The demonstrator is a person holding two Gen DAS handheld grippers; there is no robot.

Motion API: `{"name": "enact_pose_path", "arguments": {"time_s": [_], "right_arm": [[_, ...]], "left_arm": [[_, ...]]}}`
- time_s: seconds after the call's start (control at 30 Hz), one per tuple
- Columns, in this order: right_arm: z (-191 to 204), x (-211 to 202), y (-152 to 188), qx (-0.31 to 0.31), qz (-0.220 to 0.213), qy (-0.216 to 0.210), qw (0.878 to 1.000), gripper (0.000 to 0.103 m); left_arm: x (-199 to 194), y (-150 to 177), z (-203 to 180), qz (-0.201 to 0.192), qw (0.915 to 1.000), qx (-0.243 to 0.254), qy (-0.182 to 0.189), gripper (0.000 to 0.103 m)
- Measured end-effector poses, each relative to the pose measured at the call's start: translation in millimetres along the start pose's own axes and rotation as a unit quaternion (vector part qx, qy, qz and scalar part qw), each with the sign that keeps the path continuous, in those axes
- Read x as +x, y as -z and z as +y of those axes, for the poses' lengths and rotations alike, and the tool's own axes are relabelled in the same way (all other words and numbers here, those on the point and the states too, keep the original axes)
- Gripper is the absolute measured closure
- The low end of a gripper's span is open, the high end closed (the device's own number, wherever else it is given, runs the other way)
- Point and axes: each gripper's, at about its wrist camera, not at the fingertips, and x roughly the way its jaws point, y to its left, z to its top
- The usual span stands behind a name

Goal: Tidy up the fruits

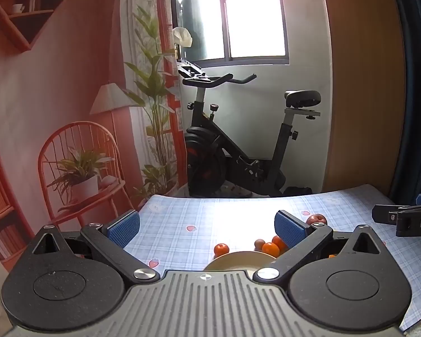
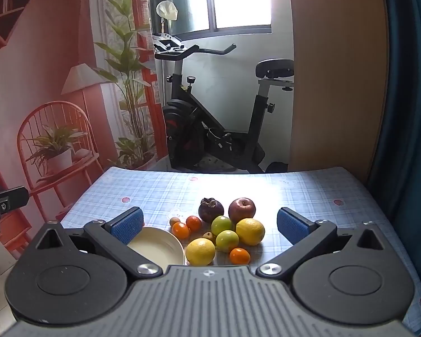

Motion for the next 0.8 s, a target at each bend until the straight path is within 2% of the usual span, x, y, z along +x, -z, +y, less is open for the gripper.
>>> {"name": "enact_pose_path", "arguments": {"time_s": [0.8], "right_arm": [[7.2, 0.8, -1.3, 0.002, 0.002, 0.011, 1.0, 0.0]], "left_arm": [[0.0, 4.5, 2.8, -0.005, 1.0, -0.002, 0.007, 0.0]]}}
